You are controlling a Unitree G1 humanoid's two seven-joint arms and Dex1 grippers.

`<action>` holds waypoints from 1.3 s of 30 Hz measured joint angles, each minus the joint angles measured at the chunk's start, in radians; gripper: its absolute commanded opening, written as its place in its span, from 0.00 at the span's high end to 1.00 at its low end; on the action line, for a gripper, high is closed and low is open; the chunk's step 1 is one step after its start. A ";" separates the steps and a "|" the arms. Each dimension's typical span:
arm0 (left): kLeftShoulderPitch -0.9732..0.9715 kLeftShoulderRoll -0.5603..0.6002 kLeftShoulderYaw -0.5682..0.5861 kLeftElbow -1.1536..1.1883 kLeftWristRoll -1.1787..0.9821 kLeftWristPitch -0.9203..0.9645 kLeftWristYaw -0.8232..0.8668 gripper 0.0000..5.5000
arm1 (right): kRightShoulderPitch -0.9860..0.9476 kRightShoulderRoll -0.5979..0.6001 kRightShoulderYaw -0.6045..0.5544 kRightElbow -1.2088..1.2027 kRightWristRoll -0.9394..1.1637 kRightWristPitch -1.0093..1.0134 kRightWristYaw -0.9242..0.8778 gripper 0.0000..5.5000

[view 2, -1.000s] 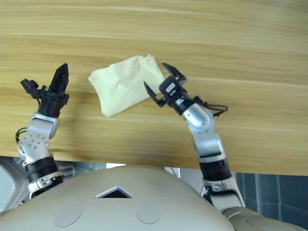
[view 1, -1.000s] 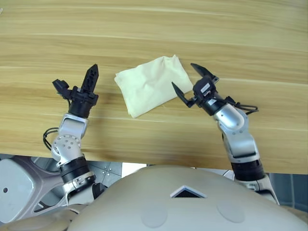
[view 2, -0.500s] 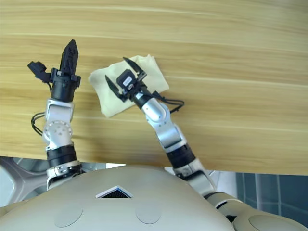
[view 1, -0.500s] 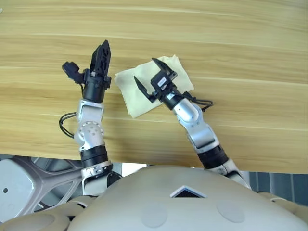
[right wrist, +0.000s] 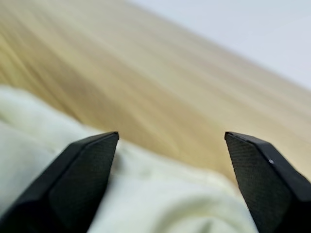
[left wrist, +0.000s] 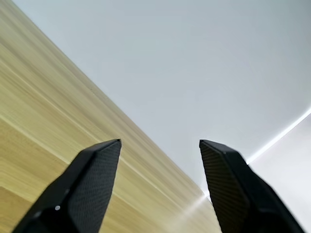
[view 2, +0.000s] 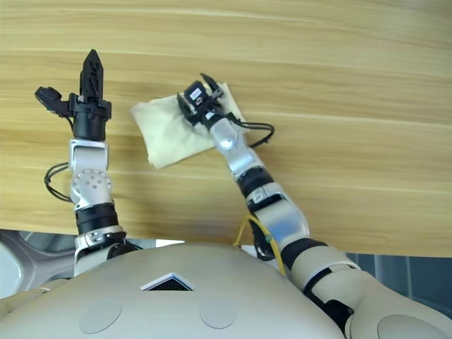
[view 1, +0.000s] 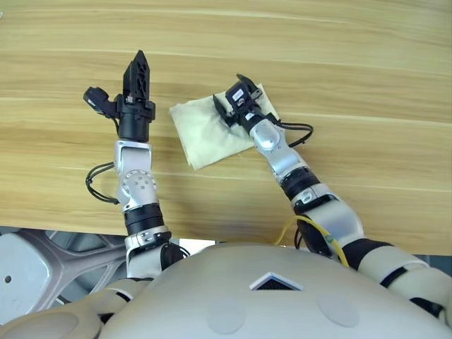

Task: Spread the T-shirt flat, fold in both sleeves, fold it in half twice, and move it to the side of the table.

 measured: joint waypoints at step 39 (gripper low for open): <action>0.184 -0.013 0.110 -0.120 -0.115 -0.029 0.048 0.46 | 0.297 -0.207 -0.243 -0.930 0.128 0.388 -0.158 0.27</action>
